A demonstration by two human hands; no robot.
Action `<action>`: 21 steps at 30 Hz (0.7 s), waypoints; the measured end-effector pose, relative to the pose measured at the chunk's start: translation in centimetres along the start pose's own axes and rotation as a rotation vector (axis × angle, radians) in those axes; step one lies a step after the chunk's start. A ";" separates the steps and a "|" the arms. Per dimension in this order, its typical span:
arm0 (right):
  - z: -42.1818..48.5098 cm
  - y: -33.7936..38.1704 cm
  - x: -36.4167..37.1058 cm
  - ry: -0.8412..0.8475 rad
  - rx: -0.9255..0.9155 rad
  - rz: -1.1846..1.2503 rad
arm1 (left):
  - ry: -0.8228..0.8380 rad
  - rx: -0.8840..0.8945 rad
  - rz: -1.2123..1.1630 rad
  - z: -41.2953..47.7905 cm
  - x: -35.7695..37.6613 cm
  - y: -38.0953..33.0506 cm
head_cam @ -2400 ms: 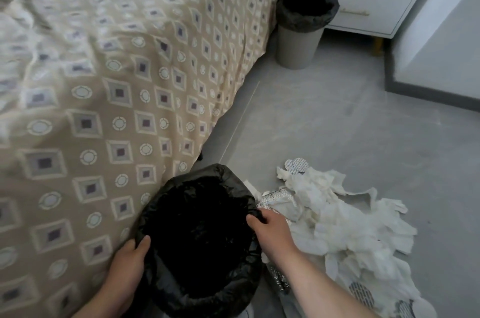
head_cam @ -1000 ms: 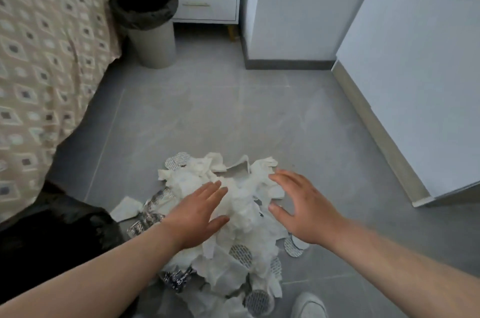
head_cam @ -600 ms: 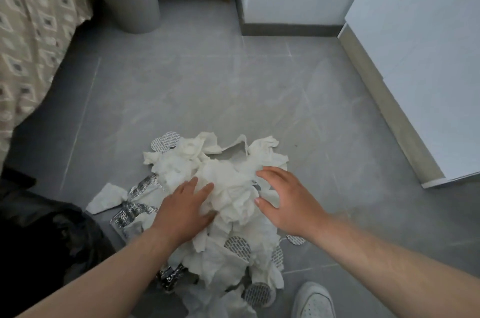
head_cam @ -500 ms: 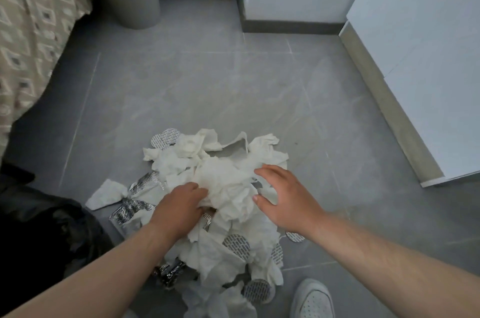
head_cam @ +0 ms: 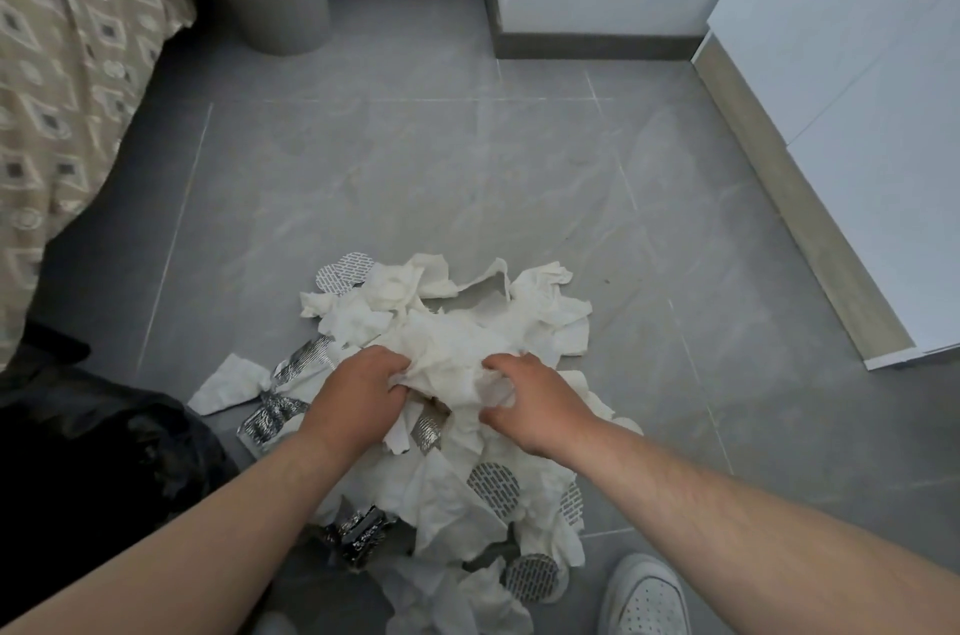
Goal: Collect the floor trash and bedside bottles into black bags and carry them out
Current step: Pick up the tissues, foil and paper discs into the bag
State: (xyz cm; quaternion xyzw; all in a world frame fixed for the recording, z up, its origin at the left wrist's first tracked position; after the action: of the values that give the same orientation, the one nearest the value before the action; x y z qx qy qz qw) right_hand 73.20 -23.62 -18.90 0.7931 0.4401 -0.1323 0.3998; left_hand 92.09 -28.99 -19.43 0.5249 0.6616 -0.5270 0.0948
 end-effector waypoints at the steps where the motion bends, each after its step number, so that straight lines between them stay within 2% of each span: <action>1: 0.1 -0.2 0.0 -0.037 0.005 0.051 | -0.001 -0.003 -0.008 -0.1 0.0 -0.1; 9: -1.8 -1.2 -3.8 -0.254 -0.022 0.205 | 0.004 0.031 -0.001 -0.5 -1.2 -1.0; 14: -3.9 -1.5 -7.0 -0.295 -0.020 0.268 | 0.079 0.023 0.078 -1.0 -2.6 -2.2; 17: -5.8 -0.8 -9.1 -0.330 -0.037 0.287 | 0.111 0.006 0.132 -1.6 -4.8 -3.7; 21: -8.9 1.7 -11.7 -0.391 -0.089 0.279 | 0.059 0.019 0.120 -3.5 -9.6 -7.0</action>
State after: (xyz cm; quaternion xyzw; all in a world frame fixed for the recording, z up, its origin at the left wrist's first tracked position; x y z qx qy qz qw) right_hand 66.60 -24.38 -5.73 0.7871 0.2457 -0.2071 0.5266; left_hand 92.12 -31.14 -7.25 0.5800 0.6264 -0.5107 0.1017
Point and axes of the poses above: each hand's wrist, its own z-axis towards the middle knuckle, its own x-axis out of the palm, y = z × x, the point moved 6 cm from there along z, towards the middle knuckle, and after that the axes turned 13 degrees about y, right-handed, at the moved point
